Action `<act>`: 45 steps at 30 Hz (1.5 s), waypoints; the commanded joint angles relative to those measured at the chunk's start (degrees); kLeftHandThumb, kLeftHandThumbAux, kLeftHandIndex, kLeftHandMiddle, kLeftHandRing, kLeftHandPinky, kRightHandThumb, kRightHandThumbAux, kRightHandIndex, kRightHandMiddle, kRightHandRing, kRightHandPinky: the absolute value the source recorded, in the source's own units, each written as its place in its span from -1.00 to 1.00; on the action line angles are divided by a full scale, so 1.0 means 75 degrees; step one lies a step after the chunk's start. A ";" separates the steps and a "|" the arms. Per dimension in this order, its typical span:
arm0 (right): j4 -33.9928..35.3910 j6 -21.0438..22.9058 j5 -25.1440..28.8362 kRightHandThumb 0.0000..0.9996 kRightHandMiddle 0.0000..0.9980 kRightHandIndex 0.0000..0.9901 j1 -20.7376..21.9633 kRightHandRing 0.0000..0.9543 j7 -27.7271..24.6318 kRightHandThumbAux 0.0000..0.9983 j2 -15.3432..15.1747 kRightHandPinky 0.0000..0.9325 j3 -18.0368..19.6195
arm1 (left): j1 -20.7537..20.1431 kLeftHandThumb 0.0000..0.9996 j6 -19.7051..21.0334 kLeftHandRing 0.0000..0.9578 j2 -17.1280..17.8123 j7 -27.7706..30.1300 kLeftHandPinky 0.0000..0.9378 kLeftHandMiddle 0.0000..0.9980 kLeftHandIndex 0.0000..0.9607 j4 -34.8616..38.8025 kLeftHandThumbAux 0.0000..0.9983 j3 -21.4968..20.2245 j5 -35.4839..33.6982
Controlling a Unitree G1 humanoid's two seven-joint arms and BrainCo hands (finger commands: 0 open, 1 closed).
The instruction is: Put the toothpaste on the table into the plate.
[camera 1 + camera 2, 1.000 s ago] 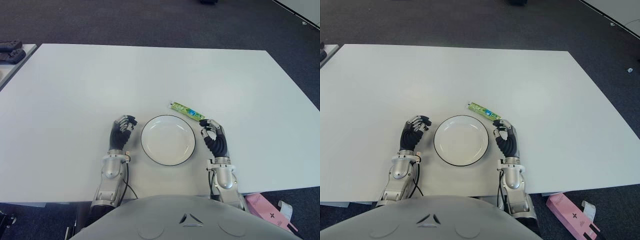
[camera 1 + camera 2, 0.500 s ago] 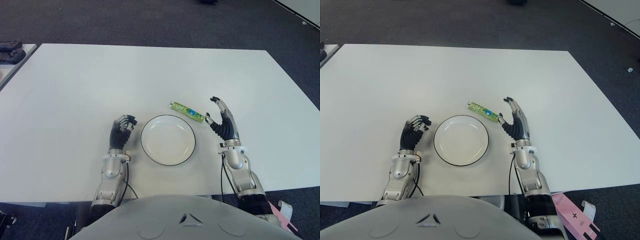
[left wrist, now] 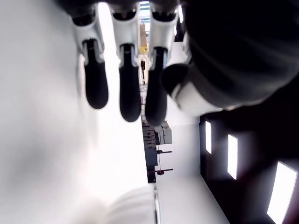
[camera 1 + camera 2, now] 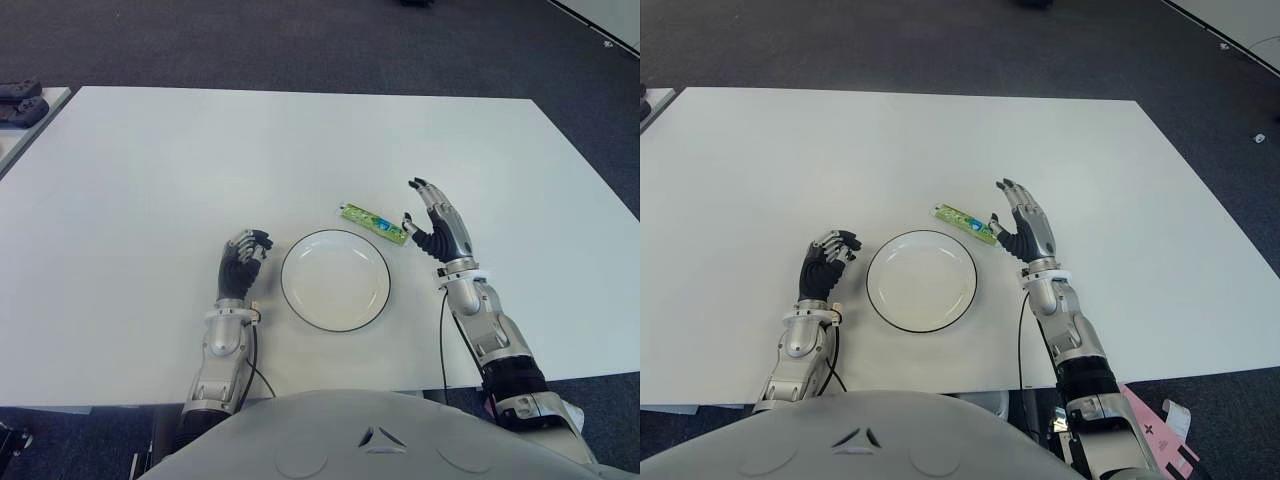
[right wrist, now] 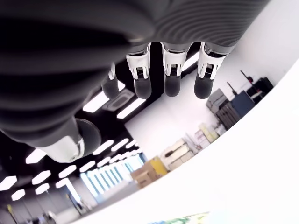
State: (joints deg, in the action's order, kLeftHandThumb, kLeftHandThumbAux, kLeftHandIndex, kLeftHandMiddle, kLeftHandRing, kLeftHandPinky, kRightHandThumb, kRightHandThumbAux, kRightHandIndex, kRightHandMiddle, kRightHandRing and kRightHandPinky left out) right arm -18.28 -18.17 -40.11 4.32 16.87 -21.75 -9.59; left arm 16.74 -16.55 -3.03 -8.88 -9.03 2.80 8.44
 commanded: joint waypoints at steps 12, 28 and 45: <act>-0.2118 -0.0159 -0.0620 0.17 -1.00 -1.00 0.1343 -1.00 -0.0047 -0.24 -0.0182 -1.00 -0.1372 | 0.0300 0.43 0.0334 -0.04 -0.0060 -0.0181 -0.04 -0.05 -0.12 0.0065 0.45 0.0016 0.0078; -0.4335 -0.0811 -0.1089 0.15 -1.00 -1.00 0.2338 -1.00 0.0619 -0.18 -0.0158 -1.00 -0.2619 | 0.0413 0.42 0.0360 -0.03 -0.0034 -0.0126 -0.01 -0.05 -0.12 0.0142 0.45 -0.0022 0.0048; -0.6086 -0.0794 -0.1229 0.14 -1.00 -1.00 0.3012 -1.00 0.1334 -0.24 0.0176 -1.00 -0.3482 | 0.0448 0.43 0.0183 -0.02 -0.0031 -0.0188 0.01 -0.04 -0.12 0.0110 0.45 -0.0049 0.0090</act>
State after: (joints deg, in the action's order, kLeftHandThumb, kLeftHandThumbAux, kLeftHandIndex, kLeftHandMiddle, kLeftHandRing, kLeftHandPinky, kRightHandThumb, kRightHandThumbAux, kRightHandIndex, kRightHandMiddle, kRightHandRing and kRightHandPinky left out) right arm -60.24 -25.27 -47.89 28.21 27.30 -21.84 -33.79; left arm 19.28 -16.53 -3.30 -9.63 -6.83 2.76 8.98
